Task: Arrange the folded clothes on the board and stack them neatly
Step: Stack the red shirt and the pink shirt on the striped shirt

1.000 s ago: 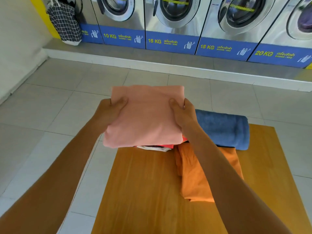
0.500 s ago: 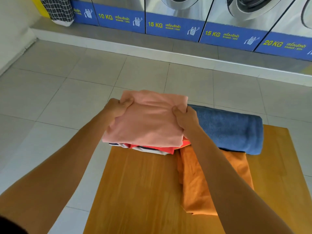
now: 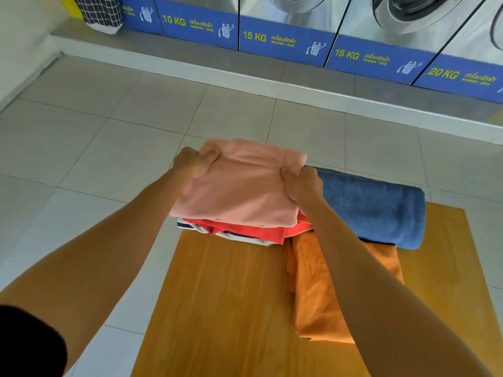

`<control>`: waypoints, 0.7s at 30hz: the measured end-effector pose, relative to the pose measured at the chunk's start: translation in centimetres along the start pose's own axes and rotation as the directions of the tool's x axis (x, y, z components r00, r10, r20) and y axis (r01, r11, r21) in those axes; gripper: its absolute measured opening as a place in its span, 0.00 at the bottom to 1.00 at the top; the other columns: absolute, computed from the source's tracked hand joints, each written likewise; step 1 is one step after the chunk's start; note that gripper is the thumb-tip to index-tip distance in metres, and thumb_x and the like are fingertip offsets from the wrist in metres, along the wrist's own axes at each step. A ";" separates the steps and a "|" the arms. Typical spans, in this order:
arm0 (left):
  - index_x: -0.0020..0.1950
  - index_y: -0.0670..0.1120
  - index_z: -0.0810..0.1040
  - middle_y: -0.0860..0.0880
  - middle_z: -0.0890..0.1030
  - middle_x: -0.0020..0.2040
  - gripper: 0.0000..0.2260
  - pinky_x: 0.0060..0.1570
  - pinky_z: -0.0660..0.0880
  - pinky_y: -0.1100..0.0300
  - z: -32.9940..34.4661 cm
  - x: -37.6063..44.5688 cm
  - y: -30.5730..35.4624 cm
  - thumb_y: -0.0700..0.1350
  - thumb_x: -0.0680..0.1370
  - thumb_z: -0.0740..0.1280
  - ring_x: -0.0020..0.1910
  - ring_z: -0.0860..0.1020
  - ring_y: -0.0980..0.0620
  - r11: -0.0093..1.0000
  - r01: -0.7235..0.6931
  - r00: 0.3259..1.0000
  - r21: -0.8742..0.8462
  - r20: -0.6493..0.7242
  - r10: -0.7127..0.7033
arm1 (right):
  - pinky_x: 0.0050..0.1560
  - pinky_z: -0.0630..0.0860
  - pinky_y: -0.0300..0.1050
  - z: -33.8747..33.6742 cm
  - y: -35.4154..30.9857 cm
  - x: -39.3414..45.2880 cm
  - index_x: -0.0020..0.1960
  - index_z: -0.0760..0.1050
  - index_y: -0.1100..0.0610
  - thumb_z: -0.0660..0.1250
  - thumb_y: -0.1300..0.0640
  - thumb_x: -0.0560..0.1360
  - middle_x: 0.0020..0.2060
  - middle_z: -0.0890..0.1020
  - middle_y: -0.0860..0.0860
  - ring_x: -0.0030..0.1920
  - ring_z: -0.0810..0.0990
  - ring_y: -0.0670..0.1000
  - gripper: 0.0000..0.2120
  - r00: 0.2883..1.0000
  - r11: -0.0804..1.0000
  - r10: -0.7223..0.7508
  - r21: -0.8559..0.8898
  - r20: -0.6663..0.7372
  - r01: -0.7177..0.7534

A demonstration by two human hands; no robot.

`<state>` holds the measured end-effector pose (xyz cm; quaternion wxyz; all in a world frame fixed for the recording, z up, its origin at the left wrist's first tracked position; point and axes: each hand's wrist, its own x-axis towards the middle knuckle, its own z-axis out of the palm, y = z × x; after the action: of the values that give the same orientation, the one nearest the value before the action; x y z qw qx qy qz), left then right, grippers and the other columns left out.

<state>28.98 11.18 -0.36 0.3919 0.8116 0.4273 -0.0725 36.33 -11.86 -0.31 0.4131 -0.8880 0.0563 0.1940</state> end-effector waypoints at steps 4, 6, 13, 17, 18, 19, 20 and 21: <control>0.28 0.48 0.62 0.50 0.62 0.25 0.26 0.27 0.60 0.60 -1.5 -1.9 -1.4 0.64 0.75 0.63 0.24 0.64 0.49 0.996 -0.055 0.991 -0.071 -0.122 0.046 | 0.34 0.69 0.43 -0.4 0.6 -1.0 0.50 0.76 0.58 0.65 0.46 0.78 0.40 0.78 0.50 0.40 0.76 0.51 0.14 1.000 0.998 0.002 0.063 0.006 -0.003; 0.29 0.47 0.62 0.48 0.61 0.27 0.25 0.30 0.58 0.60 -2.3 -3.5 -3.2 0.64 0.75 0.62 0.28 0.62 0.49 0.992 -0.069 0.990 -0.106 -0.128 0.055 | 0.36 0.72 0.45 -0.5 1.5 -1.9 0.46 0.77 0.60 0.64 0.48 0.78 0.37 0.77 0.51 0.39 0.76 0.53 0.14 1.000 0.991 0.008 0.136 0.018 -0.011; 0.51 0.47 0.78 0.43 0.83 0.51 0.16 0.60 0.76 0.45 -4.1 -14.5 -12.5 0.60 0.77 0.64 0.54 0.81 0.43 0.933 -0.036 0.998 -0.359 0.030 0.050 | 0.49 0.84 0.51 -2.6 6.0 -9.5 0.60 0.79 0.56 0.68 0.57 0.77 0.48 0.86 0.49 0.48 0.86 0.51 0.12 0.999 0.903 0.020 0.430 -0.033 -0.004; 0.61 0.43 0.78 0.44 0.82 0.58 0.12 0.63 0.74 0.45 -3.3 -22.8 -17.6 0.46 0.80 0.65 0.59 0.79 0.44 0.891 0.094 0.991 -0.444 0.125 -0.043 | 0.46 0.84 0.49 -3.1 9.1 -16.1 0.54 0.80 0.56 0.69 0.59 0.79 0.45 0.87 0.53 0.44 0.86 0.49 0.05 0.999 0.871 0.048 0.488 0.017 -0.050; 0.60 0.44 0.79 0.44 0.82 0.56 0.11 0.62 0.75 0.47 -2.9 -24.8 -18.7 0.45 0.79 0.66 0.59 0.80 0.44 0.887 0.136 0.987 -0.442 0.142 -0.080 | 0.45 0.84 0.49 -3.0 10.2 -17.9 0.53 0.80 0.56 0.68 0.60 0.79 0.45 0.87 0.54 0.43 0.85 0.49 0.04 0.998 0.876 0.055 0.477 0.041 -0.068; 0.58 0.45 0.80 0.45 0.83 0.55 0.10 0.59 0.76 0.50 -2.4 -26.5 -19.6 0.44 0.78 0.67 0.57 0.81 0.45 0.887 0.172 0.981 -0.429 0.159 -0.113 | 0.43 0.83 0.47 -3.0 11.3 -19.6 0.52 0.80 0.56 0.68 0.60 0.79 0.45 0.87 0.54 0.43 0.85 0.49 0.04 0.996 0.886 0.060 0.457 0.066 -0.084; 0.56 0.47 0.81 0.46 0.84 0.53 0.08 0.58 0.77 0.52 -1.9 -28.2 -20.2 0.44 0.77 0.69 0.56 0.82 0.46 0.884 0.205 0.974 -0.420 0.178 -0.141 | 0.39 0.82 0.44 -2.9 12.4 -21.3 0.52 0.80 0.56 0.67 0.61 0.80 0.45 0.86 0.54 0.41 0.85 0.49 0.04 0.994 0.897 0.062 0.432 0.092 -0.096; 0.53 0.49 0.82 0.46 0.85 0.50 0.07 0.57 0.77 0.52 -1.4 -29.8 -20.7 0.45 0.76 0.70 0.54 0.82 0.47 0.880 0.230 0.968 -0.415 0.194 -0.162 | 0.36 0.81 0.41 -2.8 13.6 -23.0 0.51 0.80 0.57 0.66 0.62 0.80 0.45 0.86 0.54 0.40 0.84 0.49 0.04 0.992 0.910 0.064 0.402 0.113 -0.104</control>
<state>-5.47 0.00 2.17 0.5851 0.6481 0.4813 -0.0771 12.55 -24.24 0.64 0.5823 -0.7689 0.1135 0.2385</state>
